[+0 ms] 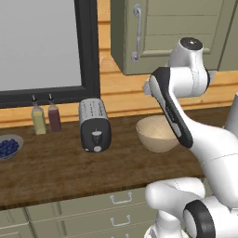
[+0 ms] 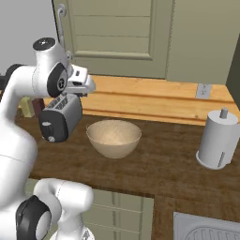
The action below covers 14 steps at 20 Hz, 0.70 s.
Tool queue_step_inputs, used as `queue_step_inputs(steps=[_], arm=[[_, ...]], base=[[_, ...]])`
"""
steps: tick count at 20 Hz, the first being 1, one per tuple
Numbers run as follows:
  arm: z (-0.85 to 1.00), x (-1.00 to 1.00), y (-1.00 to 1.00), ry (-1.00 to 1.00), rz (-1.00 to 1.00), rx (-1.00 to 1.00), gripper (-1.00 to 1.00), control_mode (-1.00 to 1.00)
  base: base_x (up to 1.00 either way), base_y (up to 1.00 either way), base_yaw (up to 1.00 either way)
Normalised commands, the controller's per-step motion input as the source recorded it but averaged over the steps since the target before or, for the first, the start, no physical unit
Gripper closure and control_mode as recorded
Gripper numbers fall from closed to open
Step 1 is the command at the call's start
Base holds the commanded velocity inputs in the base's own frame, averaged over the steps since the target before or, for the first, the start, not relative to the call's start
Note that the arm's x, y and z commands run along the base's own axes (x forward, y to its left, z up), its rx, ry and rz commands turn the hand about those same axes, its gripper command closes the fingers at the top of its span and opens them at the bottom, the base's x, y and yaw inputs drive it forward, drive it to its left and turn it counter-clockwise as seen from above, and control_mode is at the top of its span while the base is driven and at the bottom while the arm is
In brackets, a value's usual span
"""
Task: Open the cabinet, pick up the bread from the cabinet and place it in the basket. Then move the basket to the dining counter.
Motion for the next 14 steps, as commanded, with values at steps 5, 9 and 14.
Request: queue_step_inputs(steps=[5,9,14], arm=[[1.00,-0.01,0.46,-0.57,-0.15,-0.13,-1.00,-1.00],[1.00,0.00,0.32,-0.49,-0.17,0.00,-1.00,-1.00],[1.00,-0.10,0.17,-0.18,-0.02,0.01,-1.00,-1.00]], base=[[0.00,0.00,0.00],[0.00,0.00,0.00],[0.00,0.00,0.00]])
